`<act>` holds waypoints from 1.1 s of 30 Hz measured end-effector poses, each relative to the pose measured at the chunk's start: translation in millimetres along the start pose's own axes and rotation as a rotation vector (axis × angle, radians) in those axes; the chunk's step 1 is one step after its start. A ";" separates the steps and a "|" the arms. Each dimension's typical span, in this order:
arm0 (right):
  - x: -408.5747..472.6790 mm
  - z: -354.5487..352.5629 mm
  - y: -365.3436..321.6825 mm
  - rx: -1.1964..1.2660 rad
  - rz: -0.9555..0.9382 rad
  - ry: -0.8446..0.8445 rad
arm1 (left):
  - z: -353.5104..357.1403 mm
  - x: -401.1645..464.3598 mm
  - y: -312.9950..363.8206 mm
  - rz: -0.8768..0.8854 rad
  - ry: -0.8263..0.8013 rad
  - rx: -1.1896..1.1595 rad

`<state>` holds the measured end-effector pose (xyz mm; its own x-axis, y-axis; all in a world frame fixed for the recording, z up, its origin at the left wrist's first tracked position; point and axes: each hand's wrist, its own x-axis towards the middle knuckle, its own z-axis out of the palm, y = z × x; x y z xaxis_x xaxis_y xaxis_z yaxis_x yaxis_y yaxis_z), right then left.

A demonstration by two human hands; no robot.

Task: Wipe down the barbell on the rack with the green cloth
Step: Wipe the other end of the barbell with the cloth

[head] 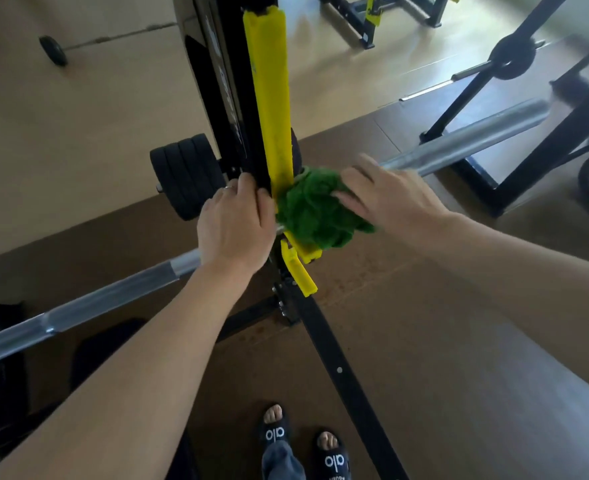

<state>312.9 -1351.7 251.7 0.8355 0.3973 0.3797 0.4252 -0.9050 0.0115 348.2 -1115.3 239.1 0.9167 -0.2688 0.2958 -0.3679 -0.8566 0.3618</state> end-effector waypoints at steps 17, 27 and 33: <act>29.3 28.0 -30.2 0.367 0.399 -0.018 | -10.7 16.0 65.3 0.365 0.010 -0.060; 12.4 35.5 -2.2 0.165 0.375 -0.035 | 6.2 17.1 72.5 0.315 0.053 0.039; -10.6 31.6 68.9 0.036 0.399 -0.062 | 47.9 45.9 96.9 0.168 -0.091 0.139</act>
<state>344.4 -1413.4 219.2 0.9564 0.0254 0.2910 0.0743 -0.9846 -0.1583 362.0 -1231.7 245.4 0.8570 -0.4458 0.2585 -0.4972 -0.8473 0.1869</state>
